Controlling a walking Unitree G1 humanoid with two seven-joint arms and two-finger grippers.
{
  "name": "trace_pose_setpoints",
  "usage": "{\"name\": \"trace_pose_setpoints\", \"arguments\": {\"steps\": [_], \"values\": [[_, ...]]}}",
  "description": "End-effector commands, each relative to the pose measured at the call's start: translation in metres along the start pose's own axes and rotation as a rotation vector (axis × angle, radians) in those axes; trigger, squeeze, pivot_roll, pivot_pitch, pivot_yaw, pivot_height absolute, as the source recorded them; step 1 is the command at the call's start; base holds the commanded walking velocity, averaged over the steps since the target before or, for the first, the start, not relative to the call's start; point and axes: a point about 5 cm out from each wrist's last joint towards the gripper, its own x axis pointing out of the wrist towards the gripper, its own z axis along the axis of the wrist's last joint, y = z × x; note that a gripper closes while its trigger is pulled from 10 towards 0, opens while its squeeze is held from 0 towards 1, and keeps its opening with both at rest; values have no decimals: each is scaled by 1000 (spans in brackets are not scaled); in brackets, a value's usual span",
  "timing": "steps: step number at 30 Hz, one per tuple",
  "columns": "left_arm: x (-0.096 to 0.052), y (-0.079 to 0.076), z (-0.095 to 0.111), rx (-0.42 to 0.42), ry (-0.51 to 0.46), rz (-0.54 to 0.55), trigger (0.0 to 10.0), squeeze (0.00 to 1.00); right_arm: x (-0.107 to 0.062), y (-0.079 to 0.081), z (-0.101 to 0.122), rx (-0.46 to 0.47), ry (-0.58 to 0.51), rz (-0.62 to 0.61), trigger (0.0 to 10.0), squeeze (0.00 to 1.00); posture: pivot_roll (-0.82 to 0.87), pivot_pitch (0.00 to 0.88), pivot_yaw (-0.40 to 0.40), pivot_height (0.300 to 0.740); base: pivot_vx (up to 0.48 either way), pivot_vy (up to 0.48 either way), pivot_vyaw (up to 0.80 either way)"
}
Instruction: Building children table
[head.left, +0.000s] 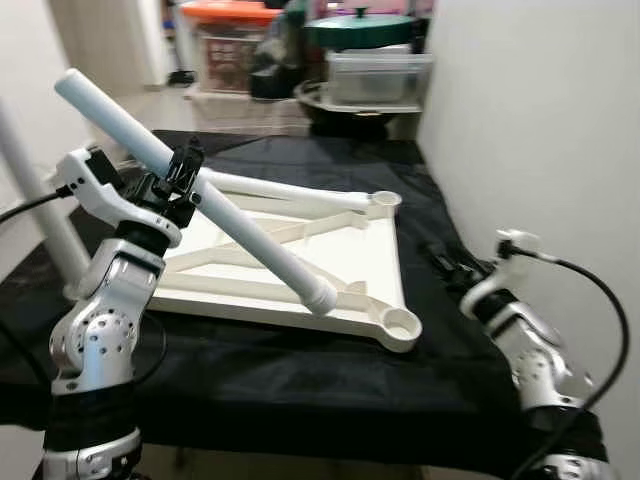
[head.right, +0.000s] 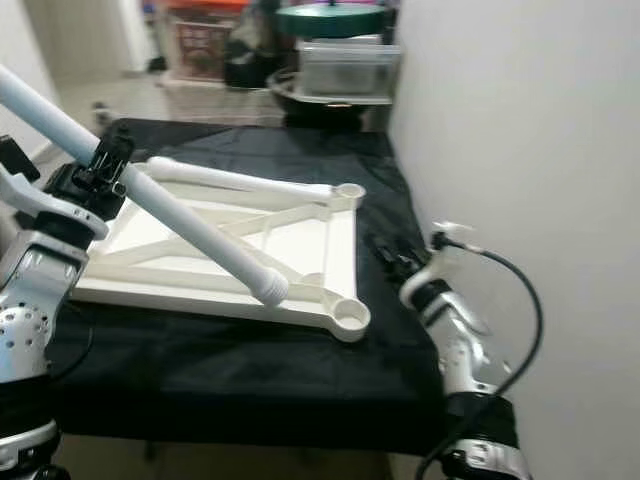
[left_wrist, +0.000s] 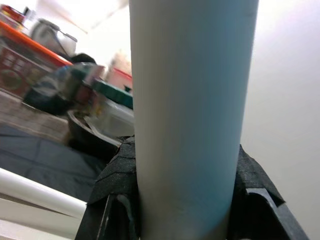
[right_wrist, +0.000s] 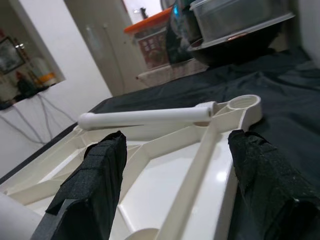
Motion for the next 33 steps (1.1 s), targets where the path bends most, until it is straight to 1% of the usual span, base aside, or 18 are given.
{"name": "trace_pose_setpoints", "arguments": {"steps": [1,2,4,5,6,7,9,17,18,19,21,22,23,26,30,31,32,33], "values": [[2,-10,2,39,0,-45,10000,0,1,5,0,-26,0,25,10000,0,141,0,-34,740,0,0,-775],[2,-10,2,39,0,-45,10000,0,1,5,0,-26,0,25,10000,0,141,0,-34,740,0,0,-775],[9,-20,2,32,-5,-81,10000,0,8,22,2,-45,-12,97,10000,0,141,0,-35,740,0,0,-772],[12,-22,3,30,-10,-87,10000,0,10,26,2,-56,-18,111,10000,0,140,0,-35,740,0,0,-775],[12,-22,3,30,-10,-87,10000,0,10,26,2,-56,-18,111,10000,0,140,0,-35,740,0,0,-775],[15,-27,8,29,-29,-104,10000,0,11,31,4,-63,-27,130,10000,0,141,0,-35,740,0,0,-775],[24,-46,28,17,-90,-195,10000,0,12,41,10,-65,-45,184,10000,0,141,0,-35,740,0,0,-775],[24,-46,28,17,-90,-195,10000,0,12,41,10,-65,-45,184,10000,0,141,0,-35,740,0,0,-775],[28,-55,37,25,-111,-239,10000,0,12,46,13,-65,-51,209,10000,0,143,0,-36,740,0,0,-775],[28,-55,37,25,-111,-239,10000,0,12,46,13,-65,-51,209,10000,0,143,0,-36,740,0,0,-775],[39,-65,43,86,-94,-323,10000,0,17,56,21,-107,-65,238,10000,0,144,0,-37,740,0,0,-775],[39,-65,43,86,-94,-323,10000,0,17,56,21,-107,-65,238,10000,0,144,0,-37,740,0,0,-775],[45,-65,42,108,-78,-330,10000,0,18,60,24,-146,-66,261,10000,0,141,0,-37,740,0,0,-769],[47,-63,37,132,-56,-322,10000,0,17,64,28,-189,-77,281,10000,0,140,0,-34,740,0,0,0],[49,-62,30,155,-9,-357,10000,0,17,72,29,-279,-31,345,10000,0,140,0,-37,740,0,0,0],[50,-62,28,163,4,-373,10000,0,18,73,30,-301,-23,359,10000,733,140,0,-35,740,0,0,0],[51,-62,27,171,16,-387,10000,0,18,73,32,-327,-19,371,10000,733,140,0,-35,740,0,0,0],[51,-62,27,171,16,-387,10000,0,18,73,32,-327,-19,371,10000,733,140,0,-35,740,0,0,0]]}}
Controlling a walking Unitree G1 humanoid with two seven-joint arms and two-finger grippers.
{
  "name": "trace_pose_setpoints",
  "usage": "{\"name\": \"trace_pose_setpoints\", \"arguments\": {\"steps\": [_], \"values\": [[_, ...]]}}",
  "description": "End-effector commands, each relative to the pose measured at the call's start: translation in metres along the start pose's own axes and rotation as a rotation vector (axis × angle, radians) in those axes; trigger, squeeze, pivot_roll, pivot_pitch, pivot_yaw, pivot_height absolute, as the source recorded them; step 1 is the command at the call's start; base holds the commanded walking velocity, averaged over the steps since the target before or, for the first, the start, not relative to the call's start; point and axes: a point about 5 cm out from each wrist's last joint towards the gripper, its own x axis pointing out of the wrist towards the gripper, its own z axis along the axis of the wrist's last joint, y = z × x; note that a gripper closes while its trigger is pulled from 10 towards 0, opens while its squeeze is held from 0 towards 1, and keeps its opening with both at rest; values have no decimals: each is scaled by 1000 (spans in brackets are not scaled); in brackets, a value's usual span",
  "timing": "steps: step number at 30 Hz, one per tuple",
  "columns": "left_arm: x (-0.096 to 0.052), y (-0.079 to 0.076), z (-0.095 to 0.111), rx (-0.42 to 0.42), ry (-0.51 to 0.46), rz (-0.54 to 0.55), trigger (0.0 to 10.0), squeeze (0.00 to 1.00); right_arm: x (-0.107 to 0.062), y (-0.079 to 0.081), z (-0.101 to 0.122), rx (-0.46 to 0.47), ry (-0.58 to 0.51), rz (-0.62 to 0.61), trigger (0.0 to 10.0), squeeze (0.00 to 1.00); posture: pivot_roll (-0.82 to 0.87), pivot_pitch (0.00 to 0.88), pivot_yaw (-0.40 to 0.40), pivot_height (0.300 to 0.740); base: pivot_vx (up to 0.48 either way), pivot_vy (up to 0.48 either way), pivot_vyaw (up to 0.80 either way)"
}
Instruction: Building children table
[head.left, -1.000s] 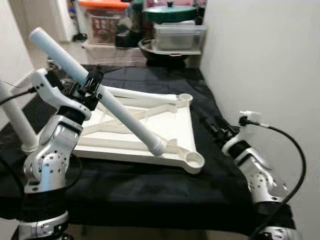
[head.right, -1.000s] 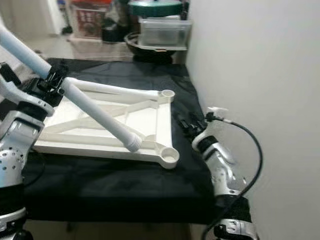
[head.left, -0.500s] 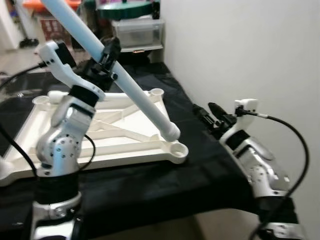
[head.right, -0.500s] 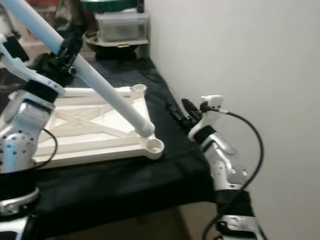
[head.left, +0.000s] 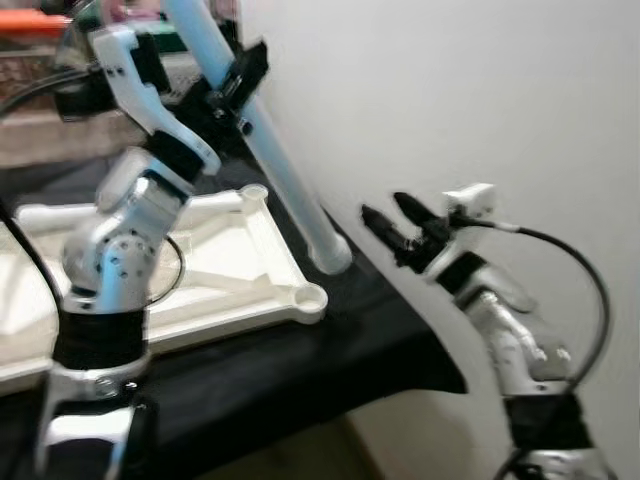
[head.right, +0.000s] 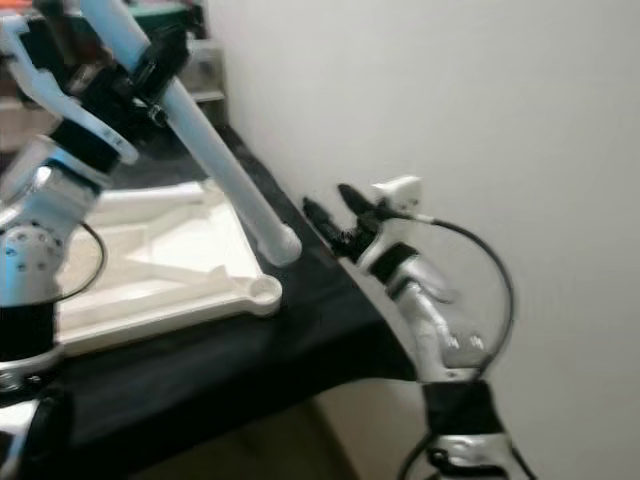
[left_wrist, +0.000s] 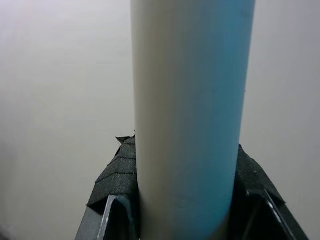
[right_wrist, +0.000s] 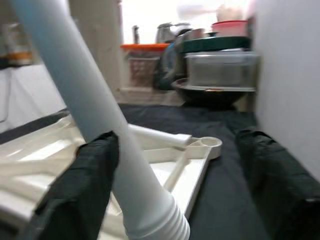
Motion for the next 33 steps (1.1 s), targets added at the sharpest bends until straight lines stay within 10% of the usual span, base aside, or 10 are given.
{"name": "trace_pose_setpoints", "arguments": {"steps": [1,5,6,33], "values": [[3,-1,0,25,18,-42,10000,0,1,-1,7,-67,9,27,10000,1000,140,0,-35,740,0,0,0],[6,3,-3,26,45,-70,10000,0,1,-3,8,-103,51,35,10000,1000,142,0,-35,740,0,0,0],[7,4,-5,27,52,-79,10000,0,0,-2,9,-101,64,57,10000,0,140,0,-31,740,0,0,0],[42,-28,-53,-73,102,-232,10000,0,36,12,1,-50,213,74,10000,0,128,0,-20,740,0,0,0]]}}
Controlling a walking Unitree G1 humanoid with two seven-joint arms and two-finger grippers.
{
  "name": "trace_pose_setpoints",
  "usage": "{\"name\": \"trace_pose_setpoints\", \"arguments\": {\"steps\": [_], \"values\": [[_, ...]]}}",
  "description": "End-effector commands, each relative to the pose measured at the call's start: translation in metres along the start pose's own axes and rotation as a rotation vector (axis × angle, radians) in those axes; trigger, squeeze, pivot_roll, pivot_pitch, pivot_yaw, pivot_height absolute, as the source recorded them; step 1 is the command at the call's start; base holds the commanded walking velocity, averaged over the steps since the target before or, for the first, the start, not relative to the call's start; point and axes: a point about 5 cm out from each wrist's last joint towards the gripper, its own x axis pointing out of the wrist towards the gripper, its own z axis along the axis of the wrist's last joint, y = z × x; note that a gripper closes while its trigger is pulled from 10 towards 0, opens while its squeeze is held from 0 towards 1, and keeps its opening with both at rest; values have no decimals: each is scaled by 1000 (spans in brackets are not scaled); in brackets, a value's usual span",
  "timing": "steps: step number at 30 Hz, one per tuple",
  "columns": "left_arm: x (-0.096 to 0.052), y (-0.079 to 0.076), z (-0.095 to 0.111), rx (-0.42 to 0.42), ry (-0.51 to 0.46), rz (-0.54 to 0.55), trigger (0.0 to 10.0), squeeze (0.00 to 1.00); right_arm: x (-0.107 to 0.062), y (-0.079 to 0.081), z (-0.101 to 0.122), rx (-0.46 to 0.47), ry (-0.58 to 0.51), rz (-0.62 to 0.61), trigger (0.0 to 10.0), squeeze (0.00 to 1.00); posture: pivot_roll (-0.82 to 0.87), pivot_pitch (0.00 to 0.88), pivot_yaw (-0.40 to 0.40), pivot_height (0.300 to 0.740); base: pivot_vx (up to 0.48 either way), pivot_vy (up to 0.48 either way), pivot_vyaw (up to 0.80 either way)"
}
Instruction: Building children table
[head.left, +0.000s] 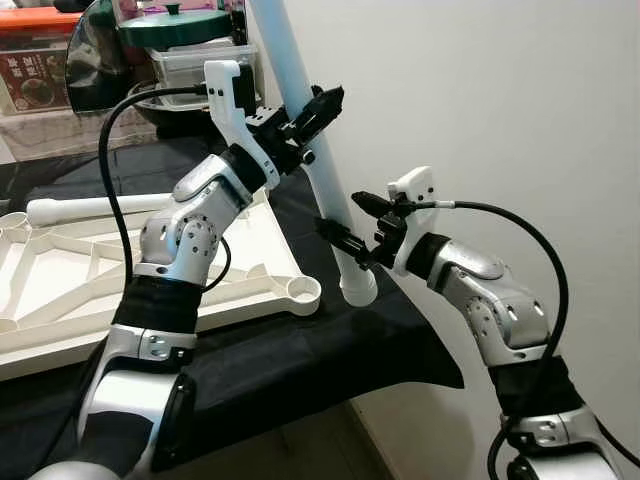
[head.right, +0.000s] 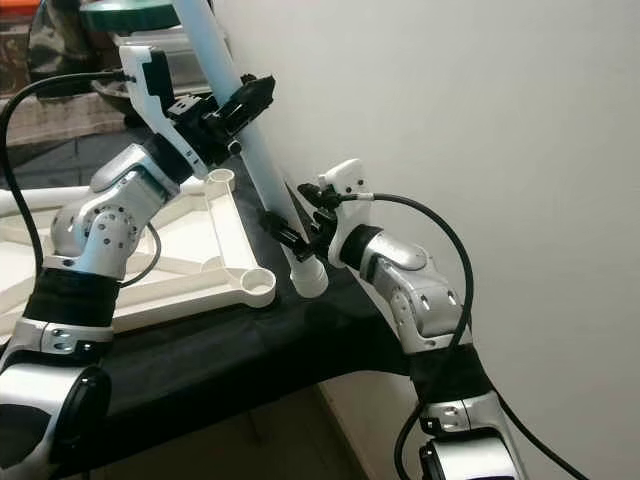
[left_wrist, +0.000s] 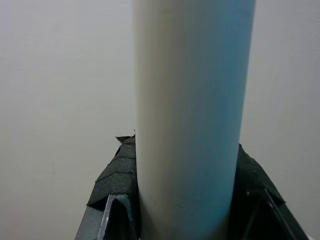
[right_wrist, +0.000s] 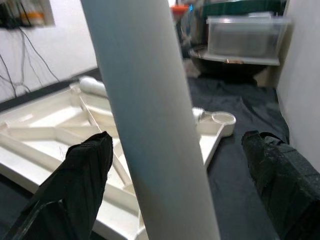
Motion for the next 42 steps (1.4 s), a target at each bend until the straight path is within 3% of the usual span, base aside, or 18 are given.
{"name": "trace_pose_setpoints", "arguments": {"steps": [1,11,20,42], "values": [[6,-5,8,24,-27,-28,10000,0,5,3,-2,-2,28,7,10000,0,128,0,-20,740,0,0,0],[14,-10,2,17,-35,-58,10000,0,18,4,-5,-45,131,-11,10000,0,125,0,-17,740,0,0,0],[15,-13,-1,6,-37,-65,10000,0,21,2,3,-47,118,-14,10000,0,122,0,-15,740,0,0,0],[16,-16,-6,-17,-43,-65,10000,0,35,2,-4,-21,189,-58,10000,0,116,0,-14,740,0,0,0]]}}
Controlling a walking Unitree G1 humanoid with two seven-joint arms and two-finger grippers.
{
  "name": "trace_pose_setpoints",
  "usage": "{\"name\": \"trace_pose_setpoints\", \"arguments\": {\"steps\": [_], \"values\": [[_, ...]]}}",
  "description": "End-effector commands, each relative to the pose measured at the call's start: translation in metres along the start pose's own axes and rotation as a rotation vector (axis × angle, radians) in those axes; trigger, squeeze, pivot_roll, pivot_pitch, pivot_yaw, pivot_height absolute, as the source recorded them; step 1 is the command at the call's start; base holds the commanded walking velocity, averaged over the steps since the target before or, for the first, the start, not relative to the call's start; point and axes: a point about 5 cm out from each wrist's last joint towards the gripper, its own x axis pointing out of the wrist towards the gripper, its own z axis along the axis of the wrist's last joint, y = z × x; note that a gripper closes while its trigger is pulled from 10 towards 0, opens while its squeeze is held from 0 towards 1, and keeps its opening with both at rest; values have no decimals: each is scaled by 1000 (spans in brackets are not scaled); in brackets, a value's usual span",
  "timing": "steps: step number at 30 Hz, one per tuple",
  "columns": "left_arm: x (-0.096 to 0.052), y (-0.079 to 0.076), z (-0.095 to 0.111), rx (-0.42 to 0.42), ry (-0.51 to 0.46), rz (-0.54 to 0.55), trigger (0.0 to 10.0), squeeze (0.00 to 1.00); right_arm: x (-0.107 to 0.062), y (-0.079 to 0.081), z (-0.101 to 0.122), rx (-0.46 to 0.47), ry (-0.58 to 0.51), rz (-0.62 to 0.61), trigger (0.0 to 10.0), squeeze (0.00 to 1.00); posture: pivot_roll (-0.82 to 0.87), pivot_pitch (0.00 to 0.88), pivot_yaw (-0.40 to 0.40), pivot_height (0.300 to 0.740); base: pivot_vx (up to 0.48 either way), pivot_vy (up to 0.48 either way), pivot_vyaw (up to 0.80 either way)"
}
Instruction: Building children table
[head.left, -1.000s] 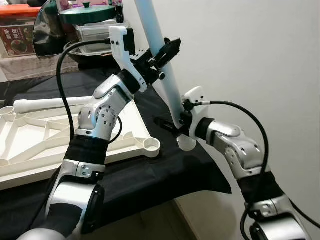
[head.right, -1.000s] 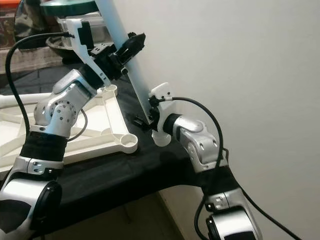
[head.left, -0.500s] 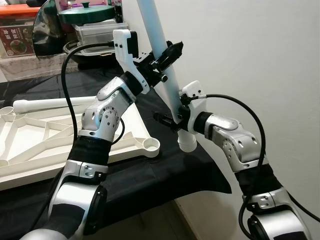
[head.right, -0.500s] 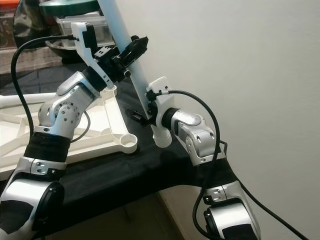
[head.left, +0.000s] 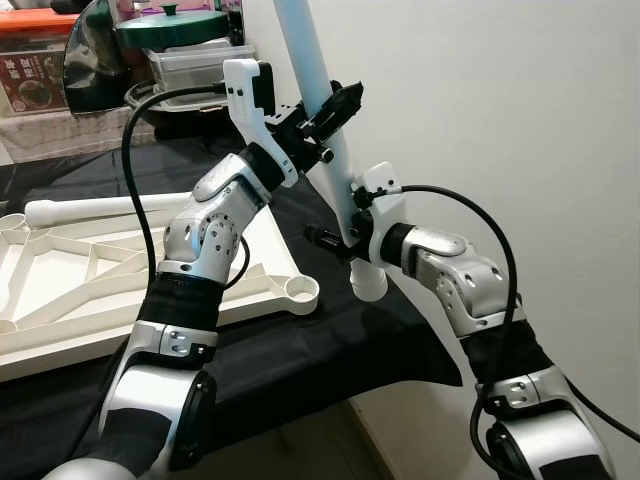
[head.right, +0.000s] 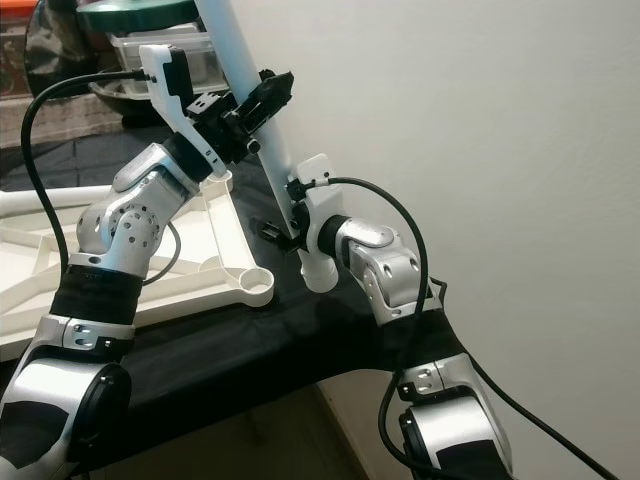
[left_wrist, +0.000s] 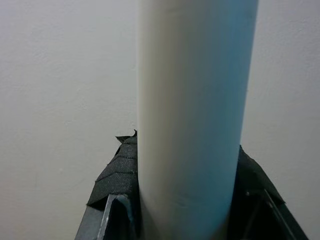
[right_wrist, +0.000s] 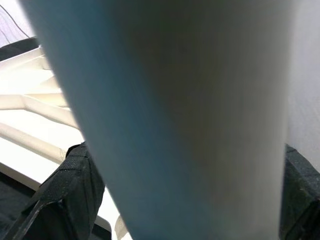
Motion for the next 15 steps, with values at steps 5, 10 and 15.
{"name": "trace_pose_setpoints", "arguments": {"steps": [5,10,15], "values": [[5,-7,-2,-29,-11,-38,10000,0,8,4,3,2,11,-1,627,0,115,0,-13,740,0,0,0],[5,-4,-6,-34,-4,-34,10000,0,9,4,8,16,-17,-11,0,0,115,0,-13,740,0,0,0],[6,-3,-9,-44,10,-24,10000,0,10,4,8,20,-20,-10,0,0,117,0,-12,740,0,0,0]]}}
